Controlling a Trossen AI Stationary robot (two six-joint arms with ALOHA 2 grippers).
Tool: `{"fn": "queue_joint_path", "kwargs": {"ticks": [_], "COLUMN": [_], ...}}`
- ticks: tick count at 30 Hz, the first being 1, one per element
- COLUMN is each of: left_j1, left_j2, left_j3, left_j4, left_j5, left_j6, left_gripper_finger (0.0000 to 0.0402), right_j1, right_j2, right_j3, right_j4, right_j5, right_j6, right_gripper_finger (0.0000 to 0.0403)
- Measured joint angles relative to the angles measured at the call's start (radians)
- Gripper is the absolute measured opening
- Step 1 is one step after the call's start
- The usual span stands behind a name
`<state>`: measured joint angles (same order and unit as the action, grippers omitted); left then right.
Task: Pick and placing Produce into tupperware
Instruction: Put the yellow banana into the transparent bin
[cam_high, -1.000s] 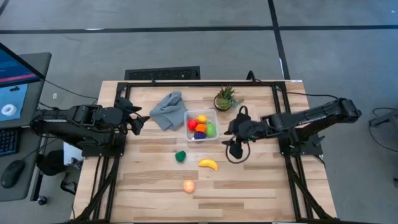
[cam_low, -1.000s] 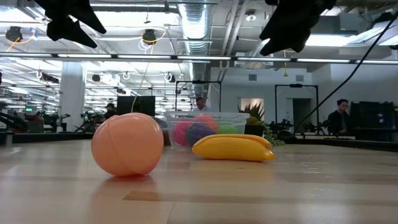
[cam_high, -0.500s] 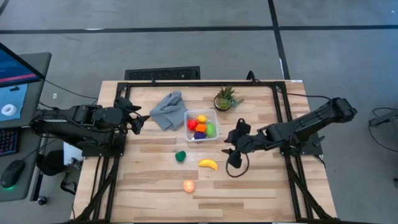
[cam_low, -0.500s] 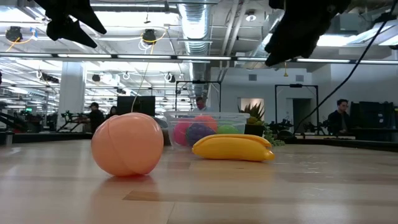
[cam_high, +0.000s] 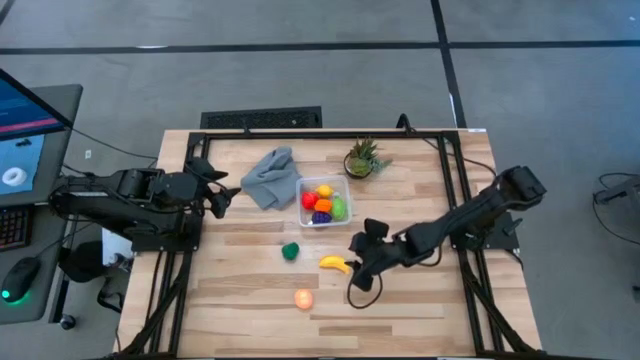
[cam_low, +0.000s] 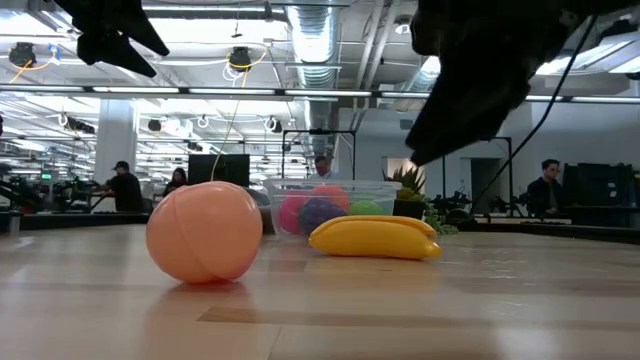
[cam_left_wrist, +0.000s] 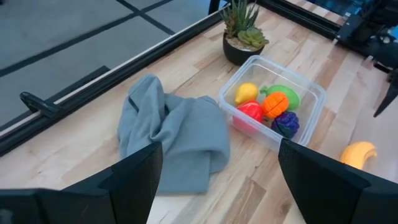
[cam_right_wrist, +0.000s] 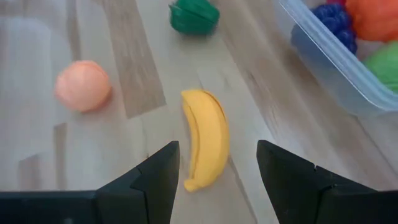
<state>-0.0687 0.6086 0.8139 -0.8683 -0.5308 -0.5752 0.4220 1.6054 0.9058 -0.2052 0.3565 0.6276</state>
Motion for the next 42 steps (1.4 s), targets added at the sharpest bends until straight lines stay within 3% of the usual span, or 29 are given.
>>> {"fn": "queue_joint_path", "kwargs": {"ticks": [6, 18, 29, 42], "left_j1": [0.000, 0.000, 0.000, 0.000], "left_j2": [0.000, 0.000, 0.000, 0.000], "left_j3": [0.000, 0.000, 0.000, 0.000], "left_j4": [-0.006, -0.025, -0.025, -0.024], "left_j5": [0.000, 0.001, 0.000, -0.006], "left_j6": [0.034, 0.043, 0.042, 0.012], "left_gripper_finger": [0.0308, 0.0308, 0.0308, 0.0308], "right_j1": [0.005, -0.027, -0.098, -0.148], "right_j2": [0.080, 0.119, 0.118, 0.117], "right_j3": [0.007, 0.036, 0.098, 0.124], "right_j4": [0.101, 0.073, -0.055, -0.108], "right_j5": [-0.003, 0.004, -0.191, -0.270], "right_j6": [0.001, -0.042, -0.222, -0.262], "right_gripper_finger": [0.0240, 0.0240, 0.0240, 0.0286]}}
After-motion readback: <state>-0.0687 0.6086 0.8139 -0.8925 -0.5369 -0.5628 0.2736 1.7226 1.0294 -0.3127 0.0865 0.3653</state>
